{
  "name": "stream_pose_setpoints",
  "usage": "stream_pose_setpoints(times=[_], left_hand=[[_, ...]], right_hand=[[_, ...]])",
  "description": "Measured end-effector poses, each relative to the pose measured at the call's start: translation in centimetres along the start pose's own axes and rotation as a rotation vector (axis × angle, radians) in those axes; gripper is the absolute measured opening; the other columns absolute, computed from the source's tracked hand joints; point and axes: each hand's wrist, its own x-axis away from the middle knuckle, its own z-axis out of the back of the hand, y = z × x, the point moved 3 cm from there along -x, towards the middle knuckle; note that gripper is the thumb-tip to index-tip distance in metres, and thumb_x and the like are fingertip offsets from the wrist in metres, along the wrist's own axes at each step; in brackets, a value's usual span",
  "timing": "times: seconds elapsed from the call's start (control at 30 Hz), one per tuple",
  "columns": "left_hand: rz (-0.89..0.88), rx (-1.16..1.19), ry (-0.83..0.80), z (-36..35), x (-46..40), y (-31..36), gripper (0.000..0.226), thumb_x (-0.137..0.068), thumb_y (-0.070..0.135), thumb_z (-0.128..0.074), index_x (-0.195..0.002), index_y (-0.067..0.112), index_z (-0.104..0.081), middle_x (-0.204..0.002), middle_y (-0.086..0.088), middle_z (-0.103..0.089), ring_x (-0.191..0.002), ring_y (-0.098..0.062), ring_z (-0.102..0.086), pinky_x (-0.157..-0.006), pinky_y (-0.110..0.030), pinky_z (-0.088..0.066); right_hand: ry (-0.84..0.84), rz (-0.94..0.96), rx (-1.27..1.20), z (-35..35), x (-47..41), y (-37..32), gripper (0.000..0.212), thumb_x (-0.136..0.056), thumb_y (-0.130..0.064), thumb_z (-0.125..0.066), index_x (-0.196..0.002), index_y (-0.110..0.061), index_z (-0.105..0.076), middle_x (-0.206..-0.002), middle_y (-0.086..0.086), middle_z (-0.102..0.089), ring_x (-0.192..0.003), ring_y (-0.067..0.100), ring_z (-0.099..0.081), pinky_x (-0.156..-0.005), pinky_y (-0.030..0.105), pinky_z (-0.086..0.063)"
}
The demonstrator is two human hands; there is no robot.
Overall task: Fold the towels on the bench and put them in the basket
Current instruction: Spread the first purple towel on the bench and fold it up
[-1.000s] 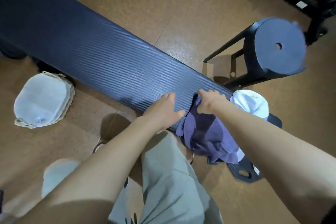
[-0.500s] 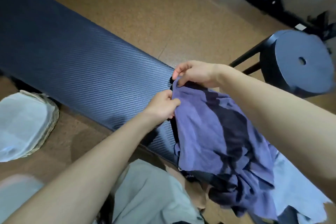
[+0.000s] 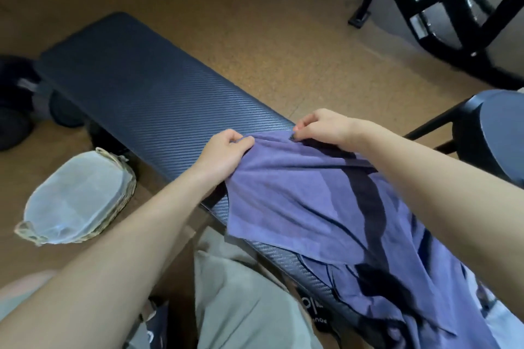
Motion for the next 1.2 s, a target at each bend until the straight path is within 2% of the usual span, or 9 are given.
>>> stream_pose_setpoints(times=[0.1,0.23,0.3,0.47,0.57,0.8,1.0,1.1,1.2], left_hand=[[0.145,0.095,-0.114,-0.2,1.4,-0.5,0.039,-0.085,0.053,-0.063,-0.076,0.015,-0.068,-0.078,-0.003,-0.066,-0.069,-0.017,-0.056,-0.064,-0.03,-0.039],[0.13,0.077,-0.294,-0.4,3.8,-1.3,0.028,-0.076,0.039,-0.071,-0.083,0.013,-0.064,-0.072,0.007,-0.068,-0.066,-0.017,-0.063,-0.061,-0.031,-0.05],[0.037,-0.026,-0.222,-0.1,4.7,-1.0,0.027,-0.079,0.033,-0.068,-0.095,0.011,-0.066,-0.091,0.002,-0.073,-0.086,-0.021,-0.068,-0.079,-0.035,-0.054],[-0.12,-0.085,0.157,2.6,5.3,0.9,0.016,-0.096,0.021,-0.055,-0.091,0.006,-0.052,-0.082,-0.001,-0.055,-0.075,-0.014,-0.048,-0.066,-0.03,-0.036],[-0.098,-0.139,0.192,3.7,4.7,1.9,0.009,-0.093,0.021,-0.057,-0.09,0.012,-0.059,-0.088,0.002,-0.062,-0.083,-0.016,-0.054,-0.07,-0.032,-0.039],[-0.015,-0.248,0.199,7.7,3.6,3.7,0.008,-0.086,0.023,-0.06,-0.083,0.02,-0.066,-0.083,0.001,-0.064,-0.075,-0.019,-0.06,-0.046,-0.025,-0.044],[-0.166,-0.299,0.445,15.1,1.9,2.7,0.015,-0.089,0.032,-0.063,-0.079,0.022,-0.067,-0.083,0.01,-0.066,-0.08,-0.007,-0.059,-0.063,-0.021,-0.04],[-0.126,-0.153,0.571,18.6,-0.7,0.8,0.019,-0.09,0.038,-0.066,-0.102,0.023,-0.067,-0.088,0.006,-0.066,-0.082,-0.006,-0.059,-0.072,-0.021,-0.046],[0.139,-0.175,0.475,18.1,-2.7,-5.0,0.079,-0.086,0.055,-0.068,-0.15,0.024,-0.035,-0.135,-0.006,-0.053,-0.125,-0.026,-0.051,-0.105,-0.041,-0.042]], right_hand=[[0.126,0.096,-0.151,-0.1,0.5,-0.7,0.015,-0.089,-0.012,-0.067,-0.076,-0.017,-0.063,-0.066,-0.001,-0.056,-0.06,0.013,-0.047,-0.059,0.024,-0.04],[0.235,0.245,-0.175,-0.2,1.0,-2.5,0.013,-0.092,-0.011,-0.062,-0.082,-0.019,-0.061,-0.069,-0.004,-0.061,-0.062,0.012,-0.051,-0.065,0.027,-0.043],[0.292,0.311,-0.12,0.0,1.4,-3.6,0.017,-0.093,-0.016,-0.061,-0.078,-0.023,-0.058,-0.068,-0.008,-0.06,-0.065,0.012,-0.051,-0.069,0.028,-0.042],[0.079,0.173,0.159,1.1,3.6,-3.7,0.034,-0.085,-0.05,-0.066,-0.092,-0.016,-0.069,-0.082,-0.003,-0.064,-0.074,0.016,-0.055,-0.071,0.032,-0.045],[-0.1,0.107,0.135,1.7,4.2,-1.3,0.024,-0.077,-0.033,-0.076,-0.086,-0.012,-0.073,-0.08,0.002,-0.066,-0.077,0.02,-0.058,-0.073,0.032,-0.048],[0.061,0.339,-0.181,2.9,3.8,-4.5,0.006,-0.092,-0.015,-0.066,-0.092,-0.013,-0.071,-0.087,0.001,-0.071,-0.075,0.013,-0.062,-0.067,0.025,-0.049],[0.181,0.496,-0.02,2.2,-1.7,-14.5,0.009,-0.088,-0.013,-0.064,-0.083,-0.02,-0.068,-0.083,-0.005,-0.067,-0.077,0.012,-0.059,-0.076,0.029,-0.048],[0.386,0.509,-0.022,0.4,-5.2,-17.7,0.011,-0.089,-0.02,-0.058,-0.096,-0.023,-0.065,-0.095,-0.006,-0.067,-0.089,0.017,-0.059,-0.075,0.028,-0.042],[0.237,0.272,0.228,-3.5,-8.7,-16.2,0.046,-0.094,-0.037,-0.059,-0.13,-0.01,-0.048,-0.12,0.009,-0.061,-0.109,0.028,-0.058,-0.079,0.03,-0.036]])
